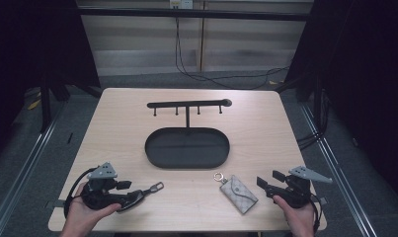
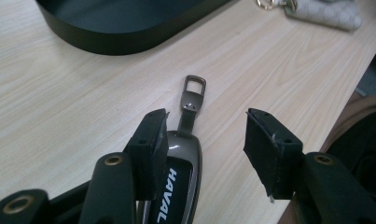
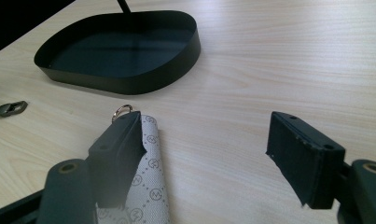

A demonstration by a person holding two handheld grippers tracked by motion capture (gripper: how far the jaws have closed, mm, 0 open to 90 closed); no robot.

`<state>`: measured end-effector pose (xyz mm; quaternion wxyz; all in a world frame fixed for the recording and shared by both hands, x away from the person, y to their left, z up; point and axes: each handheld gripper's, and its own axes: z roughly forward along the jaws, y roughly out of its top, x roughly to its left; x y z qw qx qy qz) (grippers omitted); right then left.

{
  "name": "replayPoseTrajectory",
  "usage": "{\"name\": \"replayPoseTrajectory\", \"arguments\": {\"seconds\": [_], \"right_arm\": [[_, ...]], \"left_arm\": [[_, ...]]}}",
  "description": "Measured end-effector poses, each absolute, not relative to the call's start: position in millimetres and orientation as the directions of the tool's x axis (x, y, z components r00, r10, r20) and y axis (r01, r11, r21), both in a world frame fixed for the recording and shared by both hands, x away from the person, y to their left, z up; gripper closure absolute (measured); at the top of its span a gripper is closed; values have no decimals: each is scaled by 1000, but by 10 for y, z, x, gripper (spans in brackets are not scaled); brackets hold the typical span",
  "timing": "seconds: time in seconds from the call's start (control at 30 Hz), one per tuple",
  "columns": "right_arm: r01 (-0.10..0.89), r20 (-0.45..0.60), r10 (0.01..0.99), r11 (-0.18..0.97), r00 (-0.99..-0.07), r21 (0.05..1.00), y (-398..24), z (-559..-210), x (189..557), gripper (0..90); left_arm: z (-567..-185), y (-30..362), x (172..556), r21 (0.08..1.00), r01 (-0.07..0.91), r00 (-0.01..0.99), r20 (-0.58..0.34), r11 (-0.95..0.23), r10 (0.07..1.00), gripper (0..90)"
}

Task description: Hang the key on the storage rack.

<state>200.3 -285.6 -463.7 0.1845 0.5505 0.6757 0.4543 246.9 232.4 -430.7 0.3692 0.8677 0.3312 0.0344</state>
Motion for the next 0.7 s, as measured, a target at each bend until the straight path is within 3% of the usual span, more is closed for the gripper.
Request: {"name": "replayPoseTrajectory", "arguments": {"seconds": [0.33,0.7], "right_arm": [[580,259,910,-25,-325,814,-2863,-4642,2008,261],[588,271,899,-19,-344,809,-2862,-4646,2019,237]], "left_arm": [[-4310,2159,2606,606,567,789,-204,-558,579,528],[-4333,2004,2758,521,553,805,-135,-650,577,544]]}}
